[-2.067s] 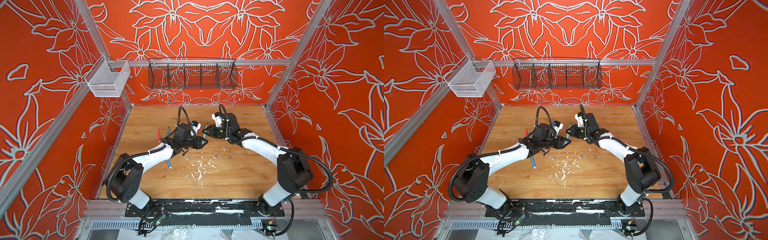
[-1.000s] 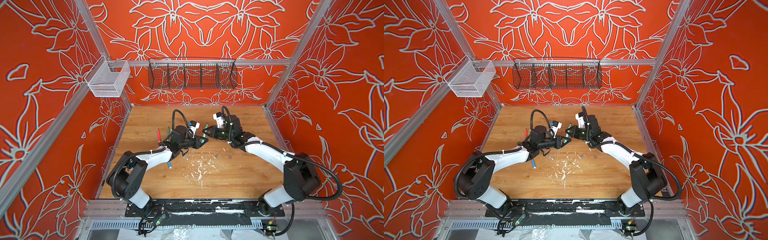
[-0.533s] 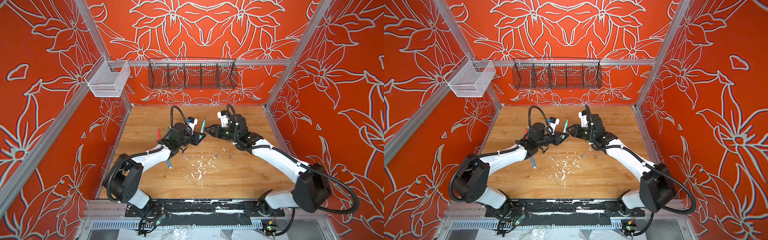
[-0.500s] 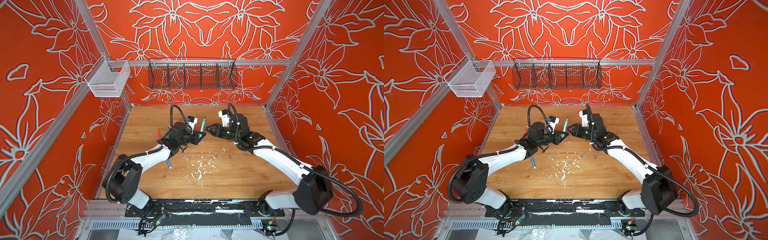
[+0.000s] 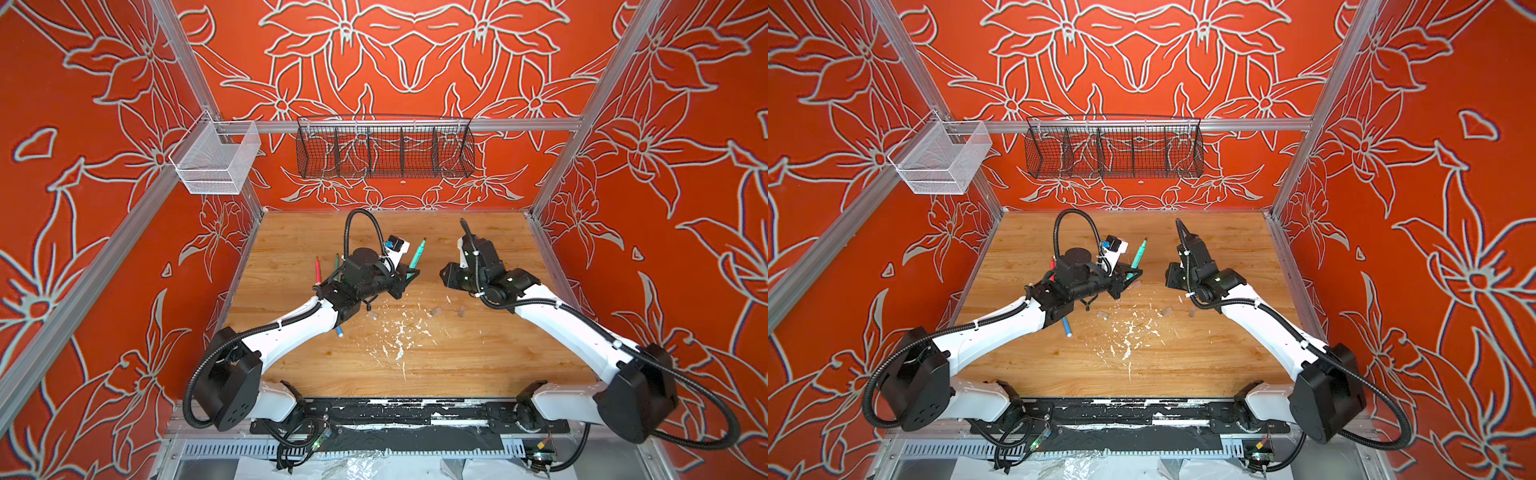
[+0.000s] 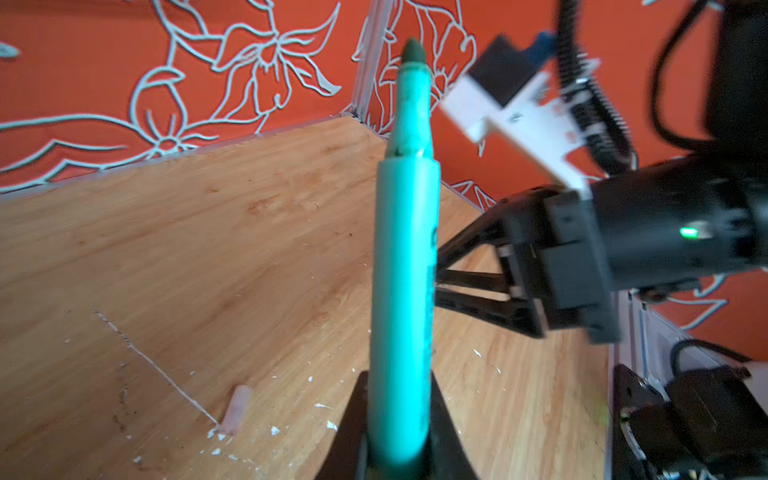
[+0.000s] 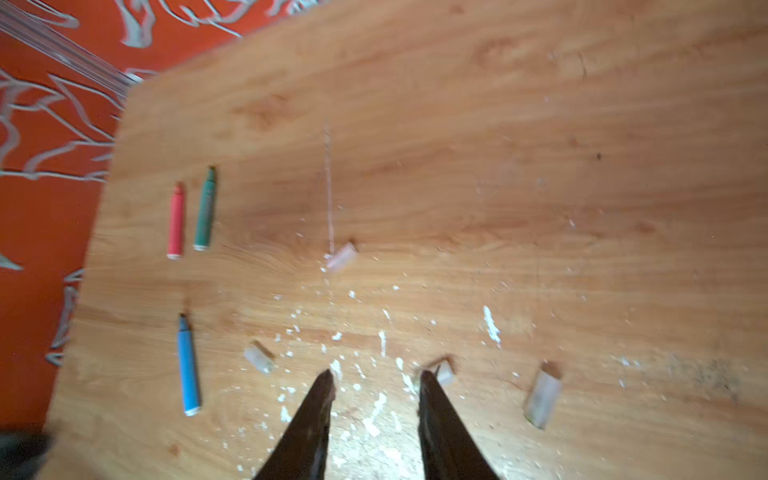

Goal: Insert the pens into the pen caps
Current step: 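Lower the right gripper onto a translucent pen cap and close on it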

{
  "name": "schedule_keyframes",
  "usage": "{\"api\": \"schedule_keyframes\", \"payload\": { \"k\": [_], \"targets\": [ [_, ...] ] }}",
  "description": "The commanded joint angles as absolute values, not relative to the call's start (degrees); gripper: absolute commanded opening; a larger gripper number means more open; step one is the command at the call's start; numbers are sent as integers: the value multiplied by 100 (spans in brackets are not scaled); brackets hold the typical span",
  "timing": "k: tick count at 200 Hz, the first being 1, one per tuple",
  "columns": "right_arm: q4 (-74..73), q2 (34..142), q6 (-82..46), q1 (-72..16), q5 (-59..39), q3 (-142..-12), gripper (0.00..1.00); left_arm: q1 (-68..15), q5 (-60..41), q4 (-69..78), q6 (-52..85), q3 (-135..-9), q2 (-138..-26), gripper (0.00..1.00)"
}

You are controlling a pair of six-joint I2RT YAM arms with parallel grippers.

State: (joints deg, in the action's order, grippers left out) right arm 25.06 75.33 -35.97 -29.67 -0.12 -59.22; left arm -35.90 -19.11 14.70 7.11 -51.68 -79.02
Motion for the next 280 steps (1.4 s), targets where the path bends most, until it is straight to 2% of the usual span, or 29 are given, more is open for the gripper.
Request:
{"api": "schedule_keyframes", "payload": {
  "k": [1, 31, 46, 63, 98, 177, 280],
  "targets": [
    [3241, 7508, -3521, -2944, 668, -5724, 37, -3827, -1757, 1261, 190, -5061, -7513, 0],
    [3515, 7550, -3592, -2849, 906, -5258, 36, -4366, -1092, 954, -253, -5145, -7308, 0],
    [3537, 7689, -3646, -2751, 849, -5141, 31, -4494, -800, 965, -292, -5150, -7266, 0],
    [3441, 7878, -3645, -2554, 520, -5145, 28, -4516, -422, 1117, -119, -5059, -7254, 0],
    [3507, 8563, -3632, -2092, 40, -5522, 29, -4588, 150, 1394, 163, -4899, -7308, 0],
    [3674, 9399, -3812, -1903, -190, -5905, 35, -4597, 143, 1212, 324, -5117, -7452, 0],
    [3544, 9642, -3965, -1918, -298, -5774, 30, -4599, 106, 1132, 377, -5187, -7501, 0]
  ]
}}
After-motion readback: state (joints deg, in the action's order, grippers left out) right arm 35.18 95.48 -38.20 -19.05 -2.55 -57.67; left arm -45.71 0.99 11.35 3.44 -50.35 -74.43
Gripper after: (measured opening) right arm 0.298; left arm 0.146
